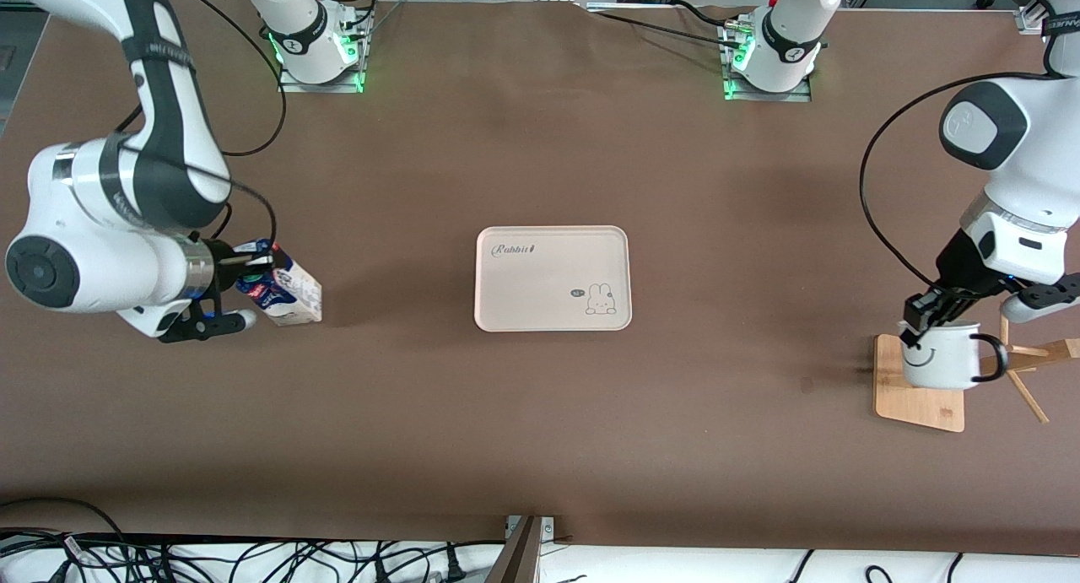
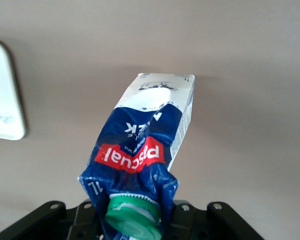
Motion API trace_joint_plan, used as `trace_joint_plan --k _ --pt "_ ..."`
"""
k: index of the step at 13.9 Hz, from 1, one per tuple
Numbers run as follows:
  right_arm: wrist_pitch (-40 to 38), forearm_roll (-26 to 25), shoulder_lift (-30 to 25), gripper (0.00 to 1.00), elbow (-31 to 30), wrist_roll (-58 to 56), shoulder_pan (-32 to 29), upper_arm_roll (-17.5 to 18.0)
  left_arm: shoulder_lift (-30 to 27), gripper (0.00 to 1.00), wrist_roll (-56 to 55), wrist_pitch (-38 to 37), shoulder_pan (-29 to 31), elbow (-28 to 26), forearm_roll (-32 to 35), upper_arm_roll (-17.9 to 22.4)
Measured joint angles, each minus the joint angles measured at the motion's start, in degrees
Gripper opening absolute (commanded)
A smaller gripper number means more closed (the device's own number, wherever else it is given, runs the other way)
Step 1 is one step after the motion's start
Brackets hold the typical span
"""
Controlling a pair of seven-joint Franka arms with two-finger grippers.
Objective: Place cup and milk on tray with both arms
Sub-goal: 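Lift the carton with the right gripper while the left gripper lifts the mug, then carry the milk carton onto the tray with the right gripper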
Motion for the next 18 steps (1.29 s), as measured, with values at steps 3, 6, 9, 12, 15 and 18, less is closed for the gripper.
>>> trace_joint_plan --k 3,6,9,12,15,18 --pt "1.24 0.02 -1.00 0.06 0.48 11.41 0.67 6.61 -0.47 0.00 0.05 -12.73 -0.04 4.77 0.25 -0.71" --pt "4.25 0.02 -0.92 0.06 0.55 20.44 3.79 9.06 -0.49 0.00 0.18 -24.15 -0.03 8.57 0.40 -0.83" --pt "6.00 0.02 -0.68 0.06 0.55 24.12 6.78 9.12 -0.50 0.00 0.26 -34.32 -0.04 11.83 0.41 -1.68" --pt "6.69 3.07 -0.29 0.06 0.55 24.40 8.20 9.13 -0.46 0.00 0.26 -41.02 -0.03 12.53 0.41 -2.06" --pt "8.57 6.91 0.12 0.06 0.54 25.39 10.28 9.17 -0.03 0.00 0.26 -48.44 -0.03 12.52 0.41 -2.06" --pt "12.16 7.03 1.19 0.06 0.46 31.18 14.82 9.26 0.46 0.00 0.27 -53.38 -0.05 12.53 1.51 -2.09"
